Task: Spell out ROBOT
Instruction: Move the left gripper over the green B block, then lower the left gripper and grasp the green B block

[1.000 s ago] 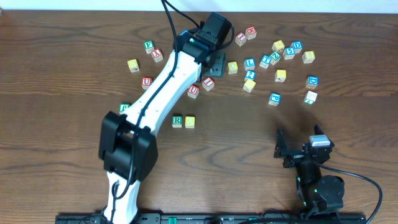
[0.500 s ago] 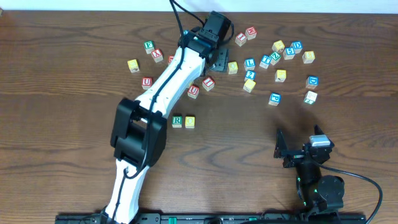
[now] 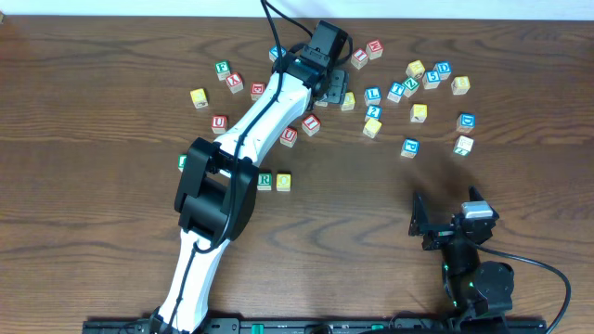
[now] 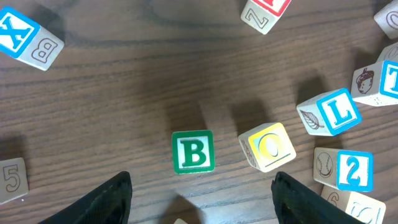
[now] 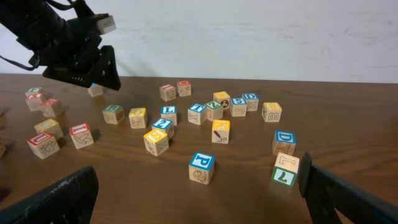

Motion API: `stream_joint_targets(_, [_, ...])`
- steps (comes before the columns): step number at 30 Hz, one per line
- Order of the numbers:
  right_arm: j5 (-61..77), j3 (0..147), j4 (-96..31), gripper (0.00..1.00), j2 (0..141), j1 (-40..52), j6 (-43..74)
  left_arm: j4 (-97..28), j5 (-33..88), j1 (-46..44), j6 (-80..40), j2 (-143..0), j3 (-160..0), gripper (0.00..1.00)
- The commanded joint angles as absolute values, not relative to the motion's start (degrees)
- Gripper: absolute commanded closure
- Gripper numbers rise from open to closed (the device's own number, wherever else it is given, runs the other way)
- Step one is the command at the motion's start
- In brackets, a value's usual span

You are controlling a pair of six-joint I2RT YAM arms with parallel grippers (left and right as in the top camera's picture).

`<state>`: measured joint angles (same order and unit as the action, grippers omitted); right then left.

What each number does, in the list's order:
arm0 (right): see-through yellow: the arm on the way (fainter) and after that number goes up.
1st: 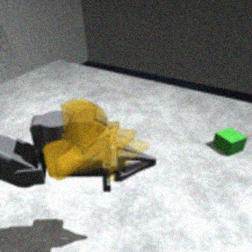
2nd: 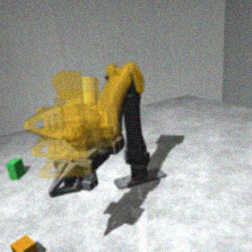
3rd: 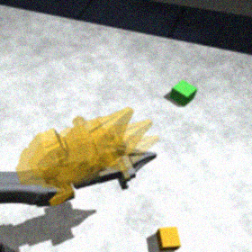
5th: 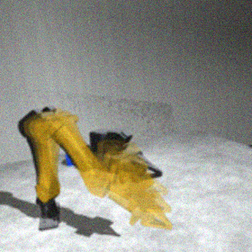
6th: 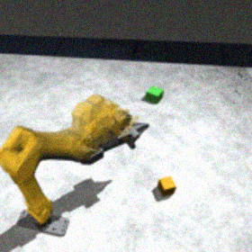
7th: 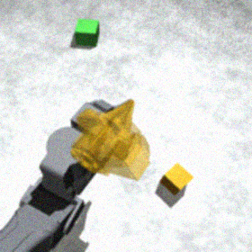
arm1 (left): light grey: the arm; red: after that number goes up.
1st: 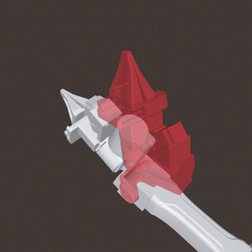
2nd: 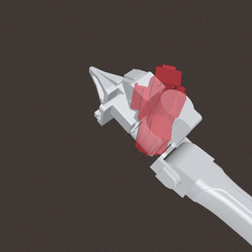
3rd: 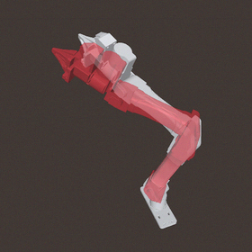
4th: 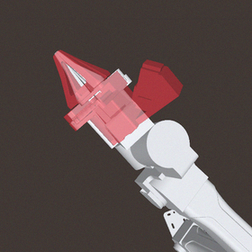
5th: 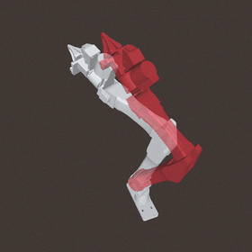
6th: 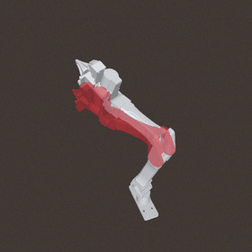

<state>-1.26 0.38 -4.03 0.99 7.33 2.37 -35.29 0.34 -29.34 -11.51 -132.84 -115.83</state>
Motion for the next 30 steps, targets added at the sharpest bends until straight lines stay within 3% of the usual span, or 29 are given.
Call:
stream_joint_targets(1, [-1.32, 0.32, -4.25, 0.01, 0.67, 6.83, 2.74, -34.81, 0.93, -29.17, -10.28, -135.33, -117.62, 0.29])
stream_joint_targets(30, [-1.32, 0.32, -4.25, 0.01, 0.67, 6.83, 2.74, -32.42, 0.89, -28.93, -9.21, -140.94, -117.89, 0.26])
